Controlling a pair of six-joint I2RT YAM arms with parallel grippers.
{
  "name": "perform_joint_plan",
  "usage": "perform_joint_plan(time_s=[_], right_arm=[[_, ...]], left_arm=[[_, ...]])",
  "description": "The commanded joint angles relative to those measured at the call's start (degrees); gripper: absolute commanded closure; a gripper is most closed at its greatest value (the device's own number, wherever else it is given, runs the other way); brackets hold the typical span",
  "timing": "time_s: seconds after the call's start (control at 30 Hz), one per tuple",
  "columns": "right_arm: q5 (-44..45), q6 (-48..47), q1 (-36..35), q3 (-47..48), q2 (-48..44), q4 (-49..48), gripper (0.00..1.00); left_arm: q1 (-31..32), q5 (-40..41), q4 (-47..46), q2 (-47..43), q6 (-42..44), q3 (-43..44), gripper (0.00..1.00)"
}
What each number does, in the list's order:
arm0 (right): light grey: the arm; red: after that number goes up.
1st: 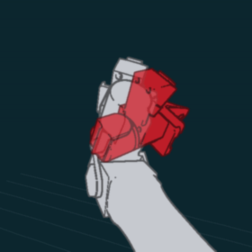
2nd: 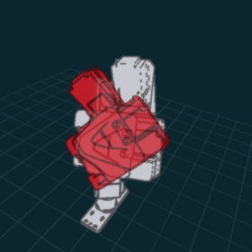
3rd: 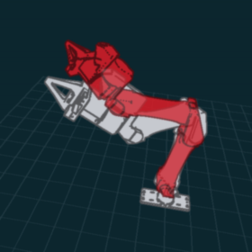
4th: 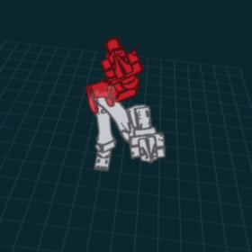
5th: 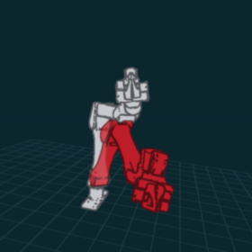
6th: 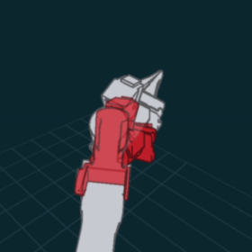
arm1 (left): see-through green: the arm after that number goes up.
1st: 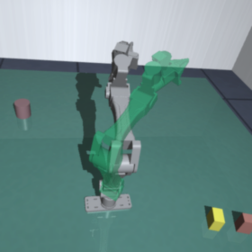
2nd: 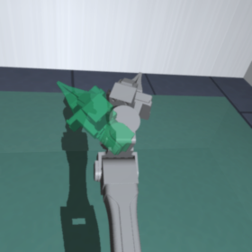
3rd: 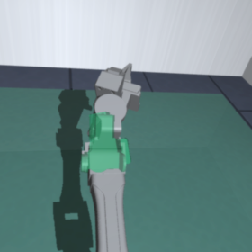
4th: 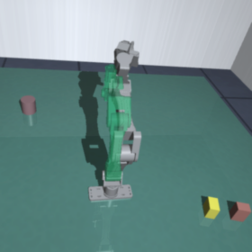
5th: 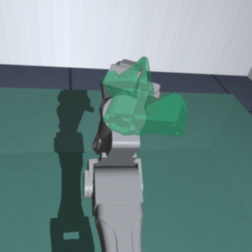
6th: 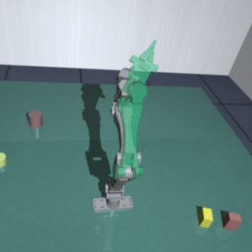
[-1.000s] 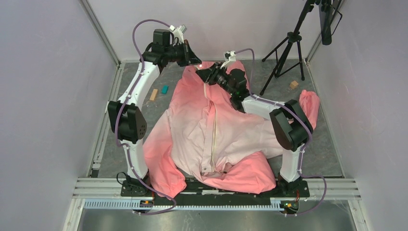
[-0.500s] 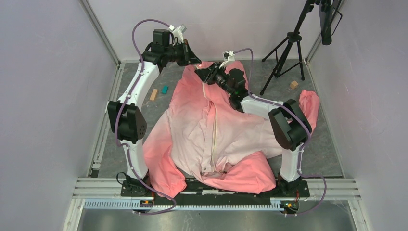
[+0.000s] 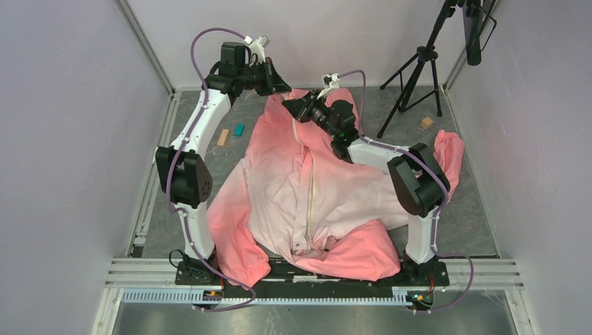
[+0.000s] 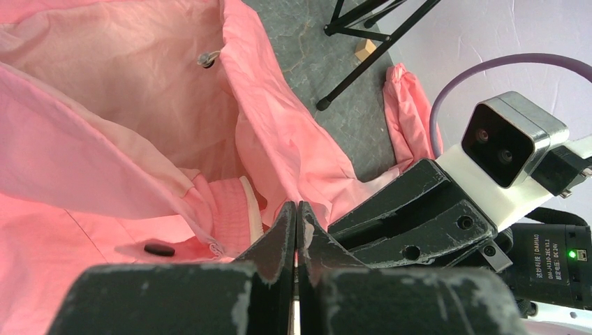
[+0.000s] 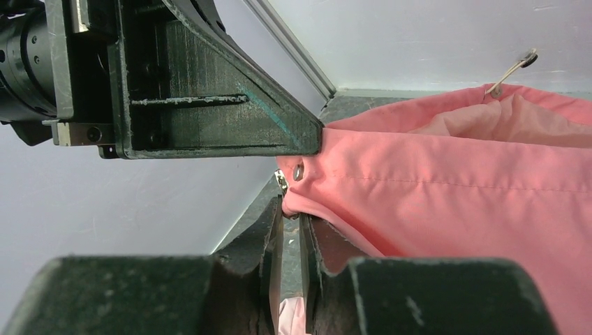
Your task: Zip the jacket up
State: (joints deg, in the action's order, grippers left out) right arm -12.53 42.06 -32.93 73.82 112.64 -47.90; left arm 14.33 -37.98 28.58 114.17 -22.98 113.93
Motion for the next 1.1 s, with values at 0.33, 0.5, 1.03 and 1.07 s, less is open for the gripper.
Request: perform_joint_plan(time_s=[0.33, 0.5, 1.03, 1.07], right_arm=[[0.06, 1.68, -0.57, 1.74, -1.36, -0.82, 0.99], [-3.76, 9.79, 0.06, -2.60, -2.00, -2.55, 0.99], [-15.67, 2.68, 3.58, -7.79, -3.59, 0.32, 0.99], [-15.67, 1.79, 3.89, -8.10, -4.05, 0.91, 0.99]], left_arm=[[0.09, 3.34, -3.55, -4.60, -3.17, -1.75, 0.98], [-0.09, 9.92, -8.44, -7.31, -4.27, -4.37, 0.98], [0.35, 20.75, -2.91, -10.32, 6.39, -2.32, 0.98], [0.43, 20.85, -2.92, -10.62, 6.69, -2.79, 0.98]])
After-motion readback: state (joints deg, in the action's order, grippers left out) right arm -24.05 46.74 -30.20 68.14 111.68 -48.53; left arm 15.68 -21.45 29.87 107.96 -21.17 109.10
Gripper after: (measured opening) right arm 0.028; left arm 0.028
